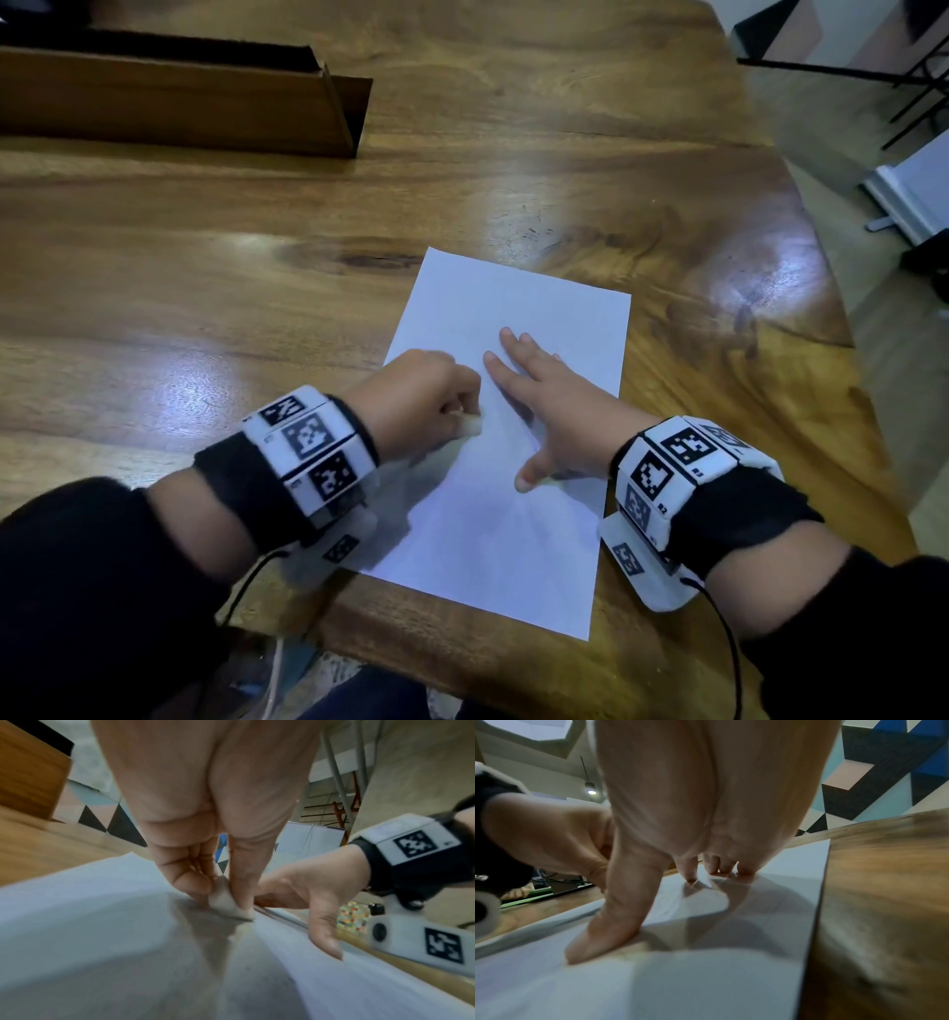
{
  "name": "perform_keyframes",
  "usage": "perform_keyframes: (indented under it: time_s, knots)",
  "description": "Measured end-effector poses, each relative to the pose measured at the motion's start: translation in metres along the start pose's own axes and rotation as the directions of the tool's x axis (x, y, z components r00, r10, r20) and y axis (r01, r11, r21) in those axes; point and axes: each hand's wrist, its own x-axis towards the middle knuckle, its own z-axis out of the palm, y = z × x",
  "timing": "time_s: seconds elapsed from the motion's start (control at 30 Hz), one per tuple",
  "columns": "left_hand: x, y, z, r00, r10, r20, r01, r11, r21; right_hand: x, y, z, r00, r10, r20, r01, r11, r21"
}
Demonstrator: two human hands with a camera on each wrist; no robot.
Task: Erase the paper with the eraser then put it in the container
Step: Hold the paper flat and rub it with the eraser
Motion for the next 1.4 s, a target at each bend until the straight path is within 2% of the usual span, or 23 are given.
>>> perform_keyframes:
  time_s: [0.1,0.2,0.27,0.33,0.4,0.47,0.53,0.63,0.7,0.73,0.8,0.87,0.93,1.0,1.07,1.13,1.17,1.23,1.33,1.4]
  knots:
    - [-0.01,0.003,0.009,1.0,0.014,0.028,-0.014,1.0,0.017,0.0,0.0,0.0,1.0,-0.007,0.001,0.007,1.0,-0.005]
    - [-0.047,0.006,0.02,0.961,0.11,0.252,-0.112,0.994,-0.006,-0.001,0.0,-0.001,1.0,-0.011,-0.001,0.011,1.0,-0.001]
    - [-0.049,0.006,0.018,0.924,0.107,0.367,-0.109,0.994,-0.015,-0.001,0.0,-0.001,1.0,-0.017,-0.001,0.017,1.0,-0.005]
    - [-0.028,0.008,0.008,0.947,0.074,0.311,-0.085,0.996,0.023,-0.001,0.0,-0.001,1.0,-0.014,0.001,0.014,1.0,-0.001]
    - [0.001,0.009,0.0,0.992,0.04,0.118,-0.049,0.996,0.07,0.0,0.0,-0.001,1.0,-0.016,-0.003,0.016,1.0,0.001]
    - [0.02,0.01,-0.002,1.0,-0.002,0.0,0.002,0.997,0.072,0.0,0.001,0.0,1.0,-0.017,-0.008,0.017,1.0,0.003]
    - [0.012,0.009,0.005,0.999,0.034,0.012,-0.035,0.998,0.057,0.0,0.001,0.0,1.0,-0.018,-0.008,0.018,1.0,0.008]
    - [-0.029,0.011,0.019,0.975,0.155,0.158,-0.152,0.988,-0.029,0.001,0.003,0.001,1.0,-0.024,-0.005,0.024,1.0,-0.004]
    - [-0.039,0.01,0.022,0.959,0.142,0.244,-0.132,0.99,-0.057,0.0,0.003,0.001,1.0,-0.024,-0.006,0.024,1.0,0.004]
    - [-0.034,0.009,0.019,0.961,0.128,0.246,-0.118,0.992,-0.053,0.0,0.003,0.001,1.0,-0.024,-0.005,0.024,1.0,0.009]
    - [-0.012,0.01,0.011,0.979,0.109,0.172,-0.112,0.994,0.006,0.0,0.002,0.0,1.0,-0.027,-0.003,0.027,1.0,0.01]
    - [0.011,0.011,0.004,0.997,0.047,0.062,-0.049,0.998,0.029,0.0,0.002,0.0,1.0,-0.025,-0.007,0.025,0.999,0.03]
    - [0.019,0.013,0.005,1.0,0.003,0.003,-0.003,1.0,0.031,0.0,0.002,-0.001,1.0,-0.023,-0.01,0.023,0.999,0.043]
    - [0.0,0.012,0.011,0.999,0.039,0.004,-0.039,0.999,0.025,0.001,0.002,0.0,1.0,-0.029,-0.005,0.029,1.0,0.012]
    - [-0.026,0.012,0.02,0.989,0.114,0.094,-0.111,0.993,-0.028,0.001,0.003,0.001,1.0,-0.025,0.001,0.025,1.0,-0.011]
    - [-0.036,0.011,0.021,0.973,0.127,0.192,-0.116,0.991,-0.067,0.001,0.003,0.001,1.0,-0.023,0.002,0.023,1.0,-0.017]
    - [-0.031,0.01,0.018,0.972,0.116,0.202,-0.107,0.993,-0.057,0.001,0.002,0.001,1.0,-0.024,0.001,0.024,1.0,-0.019]
    - [-0.008,0.009,0.008,0.987,0.077,0.143,-0.08,0.997,0.011,0.001,0.002,0.0,1.0,-0.024,0.001,0.024,0.999,-0.021]
    - [0.023,0.006,-0.004,0.999,-0.025,-0.027,0.026,0.999,0.035,0.002,0.002,0.001,1.0,-0.021,-0.004,0.021,0.999,-0.03]
    - [0.015,0.004,0.0,0.999,-0.017,-0.045,0.018,1.0,0.023,0.002,0.002,0.001,1.0,-0.021,-0.001,0.021,0.999,-0.025]
